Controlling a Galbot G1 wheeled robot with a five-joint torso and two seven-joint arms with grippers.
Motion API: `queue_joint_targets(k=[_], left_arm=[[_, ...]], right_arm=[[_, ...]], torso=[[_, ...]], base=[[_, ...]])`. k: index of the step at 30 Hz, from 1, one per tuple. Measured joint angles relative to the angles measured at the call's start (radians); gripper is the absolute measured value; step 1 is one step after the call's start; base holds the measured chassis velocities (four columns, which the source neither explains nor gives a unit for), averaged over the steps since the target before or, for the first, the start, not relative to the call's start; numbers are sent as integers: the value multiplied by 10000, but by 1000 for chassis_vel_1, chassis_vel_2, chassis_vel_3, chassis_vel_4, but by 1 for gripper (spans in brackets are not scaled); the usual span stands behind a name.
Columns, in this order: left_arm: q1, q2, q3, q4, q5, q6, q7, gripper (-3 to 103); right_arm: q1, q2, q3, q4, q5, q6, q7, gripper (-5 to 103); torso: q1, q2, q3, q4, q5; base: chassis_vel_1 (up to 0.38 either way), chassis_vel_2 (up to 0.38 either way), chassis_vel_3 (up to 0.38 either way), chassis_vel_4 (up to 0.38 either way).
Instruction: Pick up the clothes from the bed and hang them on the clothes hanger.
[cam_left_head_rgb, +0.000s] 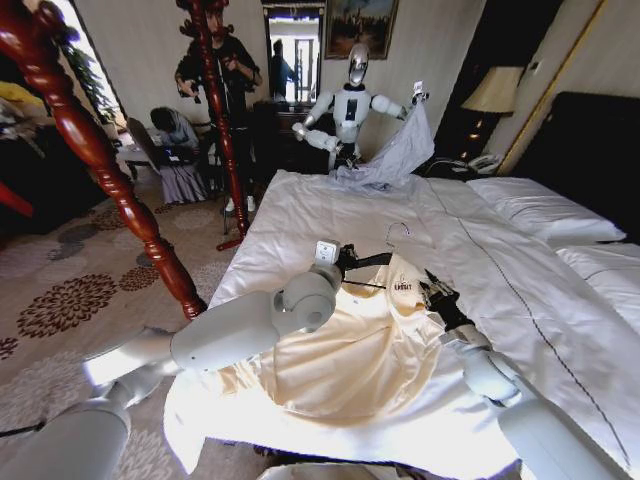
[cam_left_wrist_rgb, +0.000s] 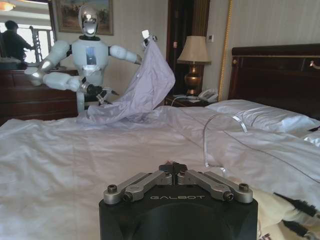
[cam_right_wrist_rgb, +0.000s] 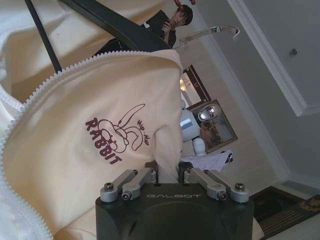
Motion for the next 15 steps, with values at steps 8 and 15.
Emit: queue_joint_targets(k=[8, 15], left_arm=[[-891, -485, 486, -615, -531, 19, -272, 0], [-1227, -408, 652, -871, -581, 35, -297, 0]], right_arm=[[319, -129, -52, -348, 488, -744, 91, 19], [892, -809, 5, -412, 1135, -1257, 215, 19]], torso=[[-1, 0, 0, 0, 3], [0, 1, 0, 3, -1]], base=[[0, 0, 0, 0], [0, 0, 0, 0]])
